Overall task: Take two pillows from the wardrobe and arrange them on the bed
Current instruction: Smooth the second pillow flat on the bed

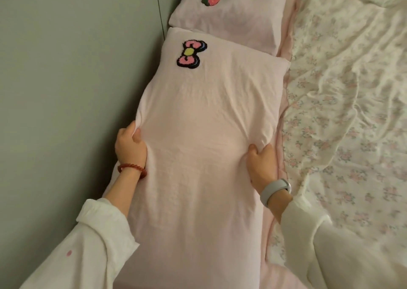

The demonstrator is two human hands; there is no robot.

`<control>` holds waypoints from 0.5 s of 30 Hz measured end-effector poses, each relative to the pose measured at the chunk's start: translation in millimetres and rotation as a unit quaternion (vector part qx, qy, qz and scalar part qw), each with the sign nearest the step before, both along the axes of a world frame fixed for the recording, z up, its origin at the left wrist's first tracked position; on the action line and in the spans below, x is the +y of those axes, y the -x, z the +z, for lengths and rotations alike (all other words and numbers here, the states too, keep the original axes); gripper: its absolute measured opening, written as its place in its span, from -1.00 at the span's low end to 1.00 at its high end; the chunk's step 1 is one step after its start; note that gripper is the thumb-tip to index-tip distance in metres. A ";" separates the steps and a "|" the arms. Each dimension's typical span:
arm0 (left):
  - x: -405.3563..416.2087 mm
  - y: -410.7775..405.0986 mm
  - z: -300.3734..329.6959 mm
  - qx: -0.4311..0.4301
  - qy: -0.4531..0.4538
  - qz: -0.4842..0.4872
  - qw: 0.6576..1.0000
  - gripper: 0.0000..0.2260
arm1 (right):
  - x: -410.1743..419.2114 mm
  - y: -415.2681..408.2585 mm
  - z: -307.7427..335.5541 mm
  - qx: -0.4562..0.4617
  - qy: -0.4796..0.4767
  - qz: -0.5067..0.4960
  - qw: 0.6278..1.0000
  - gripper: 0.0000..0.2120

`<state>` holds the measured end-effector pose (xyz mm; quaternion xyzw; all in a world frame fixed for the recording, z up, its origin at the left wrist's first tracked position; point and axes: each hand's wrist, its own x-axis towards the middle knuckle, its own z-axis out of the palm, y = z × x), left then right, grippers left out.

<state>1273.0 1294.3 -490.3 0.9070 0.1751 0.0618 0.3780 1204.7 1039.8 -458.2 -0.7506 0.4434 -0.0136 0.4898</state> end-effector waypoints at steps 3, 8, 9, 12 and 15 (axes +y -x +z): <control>14.1 -13.3 -3.1 0.057 -0.004 -0.006 0.998 -0.74 | 7.8 -4.7 -6.4 0.007 -0.019 0.010 1.000 -0.84; 28.1 0.6 -14.5 0.222 0.046 -0.053 0.972 -0.49 | -1.2 3.1 -11.7 0.106 -0.039 0.083 0.990 -0.31; 31.2 9.0 -15.9 0.235 0.053 -0.056 0.969 -0.47 | -3.0 4.3 -10.9 0.108 -0.063 0.091 0.988 -0.29; 36.4 34.3 -18.6 0.225 0.056 -0.030 0.972 -0.48 | 0.4 -2.3 -8.9 0.060 -0.091 0.121 0.987 -0.30; 35.0 46.6 -20.0 0.184 0.036 -0.014 0.982 -0.53 | 7.7 -8.5 -5.8 0.026 -0.063 0.139 0.988 -0.32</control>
